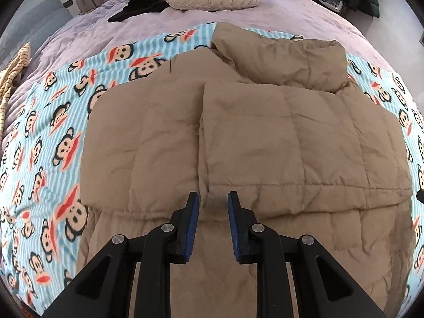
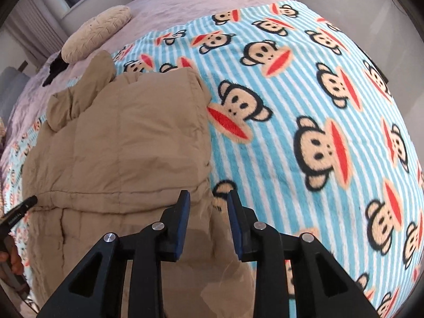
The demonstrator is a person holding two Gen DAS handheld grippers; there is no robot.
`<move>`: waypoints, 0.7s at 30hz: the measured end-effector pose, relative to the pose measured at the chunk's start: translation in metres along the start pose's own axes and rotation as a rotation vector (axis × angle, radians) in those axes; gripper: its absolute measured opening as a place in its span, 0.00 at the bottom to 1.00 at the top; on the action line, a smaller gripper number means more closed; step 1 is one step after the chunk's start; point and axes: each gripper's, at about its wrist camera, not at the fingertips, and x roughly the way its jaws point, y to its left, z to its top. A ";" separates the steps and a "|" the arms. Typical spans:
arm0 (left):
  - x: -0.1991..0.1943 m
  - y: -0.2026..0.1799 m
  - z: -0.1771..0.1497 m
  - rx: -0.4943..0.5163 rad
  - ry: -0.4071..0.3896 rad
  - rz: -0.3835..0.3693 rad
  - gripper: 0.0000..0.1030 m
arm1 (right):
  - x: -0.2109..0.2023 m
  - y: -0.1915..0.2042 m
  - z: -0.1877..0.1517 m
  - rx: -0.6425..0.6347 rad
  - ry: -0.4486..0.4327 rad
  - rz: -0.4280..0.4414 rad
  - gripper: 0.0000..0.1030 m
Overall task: Fold large clothes
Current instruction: 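Open both tools and lift them away from the folded jacket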
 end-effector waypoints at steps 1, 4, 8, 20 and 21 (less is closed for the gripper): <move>-0.002 -0.001 -0.002 -0.002 -0.002 0.000 0.23 | -0.002 0.000 -0.001 0.002 0.002 0.006 0.31; -0.008 -0.006 -0.005 -0.004 0.000 0.006 0.23 | -0.006 0.001 -0.004 0.002 0.000 0.020 0.32; -0.019 -0.007 -0.008 -0.014 -0.012 0.005 0.23 | -0.011 0.003 -0.006 0.007 0.004 0.047 0.34; -0.056 -0.002 -0.038 -0.083 -0.087 0.057 0.99 | -0.029 0.022 -0.017 -0.047 0.005 0.105 0.45; -0.058 -0.003 -0.041 -0.073 -0.078 0.058 0.99 | -0.031 0.024 -0.019 -0.047 0.005 0.108 0.46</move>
